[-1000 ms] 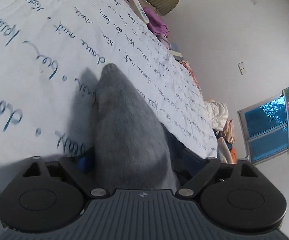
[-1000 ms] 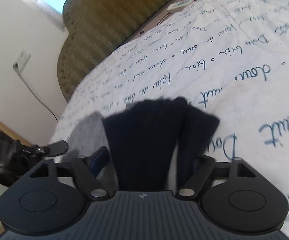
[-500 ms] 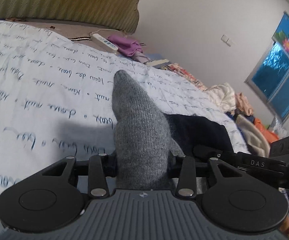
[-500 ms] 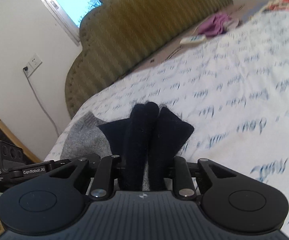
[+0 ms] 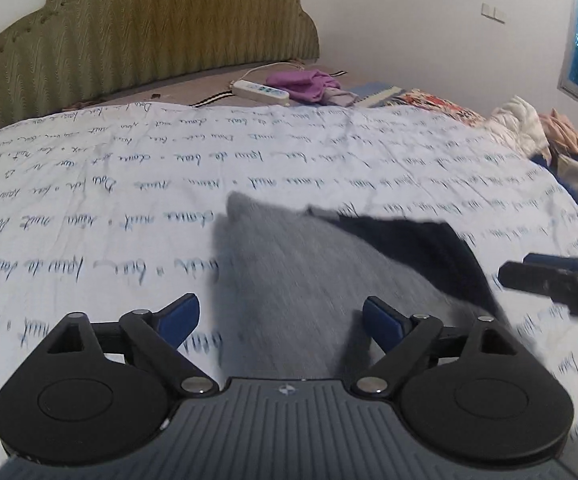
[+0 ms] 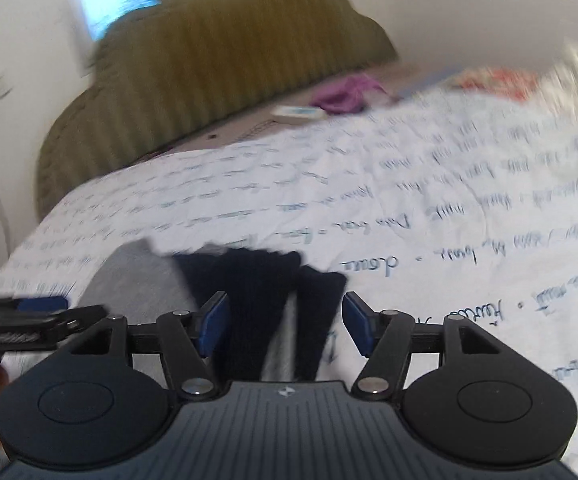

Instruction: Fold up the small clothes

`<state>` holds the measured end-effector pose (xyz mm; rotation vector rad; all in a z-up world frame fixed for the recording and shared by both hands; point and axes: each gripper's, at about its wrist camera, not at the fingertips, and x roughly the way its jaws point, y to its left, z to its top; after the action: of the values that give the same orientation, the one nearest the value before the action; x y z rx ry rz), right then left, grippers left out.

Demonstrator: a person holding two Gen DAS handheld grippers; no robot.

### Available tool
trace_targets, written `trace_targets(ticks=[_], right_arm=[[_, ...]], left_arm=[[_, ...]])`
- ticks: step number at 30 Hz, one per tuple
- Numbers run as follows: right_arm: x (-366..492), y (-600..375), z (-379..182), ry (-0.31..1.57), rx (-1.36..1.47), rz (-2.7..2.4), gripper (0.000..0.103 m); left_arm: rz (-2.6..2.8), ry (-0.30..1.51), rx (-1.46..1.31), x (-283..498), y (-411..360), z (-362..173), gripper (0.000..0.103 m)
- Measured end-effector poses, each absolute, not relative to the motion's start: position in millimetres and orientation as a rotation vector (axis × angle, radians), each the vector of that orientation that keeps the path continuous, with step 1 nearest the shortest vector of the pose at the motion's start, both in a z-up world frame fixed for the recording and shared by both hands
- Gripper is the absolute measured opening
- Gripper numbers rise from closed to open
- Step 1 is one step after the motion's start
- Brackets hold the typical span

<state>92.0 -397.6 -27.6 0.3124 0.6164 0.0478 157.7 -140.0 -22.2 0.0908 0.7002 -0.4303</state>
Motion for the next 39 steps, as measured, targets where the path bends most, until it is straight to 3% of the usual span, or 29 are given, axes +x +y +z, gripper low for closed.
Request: trace_targets(ticks=[4, 10, 24, 28, 39], right_arm=[[63, -361, -19, 0.609, 0.145, 0.153, 0.062], [70, -349, -53, 0.788, 0.096, 0.039, 0.062], [25, -345, -55, 0.752, 0.161, -0.013, 0.063], [13, -337, -55, 0.741, 0.167, -0.016, 0.07], [-6, -340, -57, 0.733, 0.209, -0.042, 0.075]], left_arm=[[-0.396, 0.689, 0.16, 131, -144, -31, 0.095], [-0.403, 0.736, 0.183, 108, -135, -44, 0.097], [-0.348, 0.76, 0.164, 76, -127, -52, 0.1], [-0.332, 0.762, 0.142, 70, -122, -53, 0.101], [-0.308, 0.764, 0.128, 54, -115, -54, 0.103]])
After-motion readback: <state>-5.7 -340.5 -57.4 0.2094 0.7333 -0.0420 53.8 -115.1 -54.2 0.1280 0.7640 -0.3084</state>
